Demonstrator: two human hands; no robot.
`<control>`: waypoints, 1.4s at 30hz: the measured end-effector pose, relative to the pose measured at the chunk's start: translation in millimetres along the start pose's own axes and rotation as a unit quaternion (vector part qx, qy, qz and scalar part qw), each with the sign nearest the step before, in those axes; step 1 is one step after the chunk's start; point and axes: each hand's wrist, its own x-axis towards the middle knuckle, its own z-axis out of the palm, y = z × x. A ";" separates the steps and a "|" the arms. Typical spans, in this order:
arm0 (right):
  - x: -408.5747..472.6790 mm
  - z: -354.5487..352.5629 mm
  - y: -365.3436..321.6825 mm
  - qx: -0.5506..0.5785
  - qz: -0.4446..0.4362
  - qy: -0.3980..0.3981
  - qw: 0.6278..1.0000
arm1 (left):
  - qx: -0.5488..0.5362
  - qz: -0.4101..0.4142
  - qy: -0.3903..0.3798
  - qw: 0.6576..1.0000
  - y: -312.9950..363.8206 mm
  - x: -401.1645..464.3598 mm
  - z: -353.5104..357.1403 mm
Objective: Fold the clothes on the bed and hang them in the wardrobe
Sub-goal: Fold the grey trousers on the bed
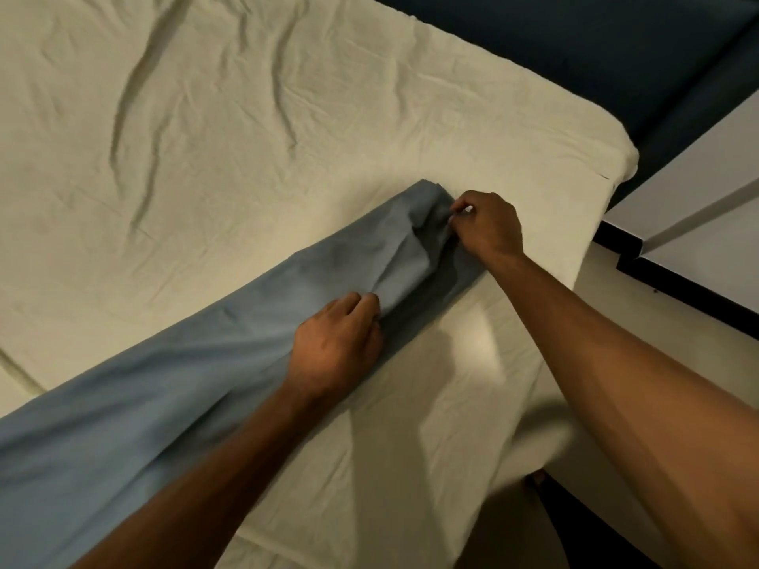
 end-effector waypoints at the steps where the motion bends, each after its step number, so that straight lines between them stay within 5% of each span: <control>1: -3.8 -3.7 3.8 0.017 0.017 0.022 0.999 | -0.001 0.010 -0.017 1.000 1.8 -0.8 -1.0; 6: -21.2 -13.8 31.5 0.047 0.094 0.045 0.993 | 0.006 0.038 -0.084 0.996 4.8 6.5 4.3; 14: -3.8 -18.0 16.9 0.011 0.018 -0.067 0.998 | -0.052 0.034 0.047 0.997 11.2 129.5 -3.2; 20: -7.7 -23.0 18.2 0.007 0.007 -0.081 0.997 | 0.063 0.021 -0.148 0.987 18.8 218.8 -0.8; 24: -10.6 -26.9 20.3 0.078 0.019 -0.077 0.994 | 0.119 0.016 -0.184 0.975 13.6 229.4 8.1; 30: -6.3 -23.1 24.5 0.096 0.047 -0.095 0.990 | 0.062 0.029 -0.062 0.996 10.5 230.6 9.5; 36: -8.6 -26.7 39.7 0.269 0.093 -0.071 0.956 | 0.031 0.052 -0.029 0.998 11.0 232.0 0.9; 42: -12.1 -20.7 49.9 0.033 0.068 -0.013 0.997 | 0.054 0.045 -0.033 0.997 21.2 231.8 25.0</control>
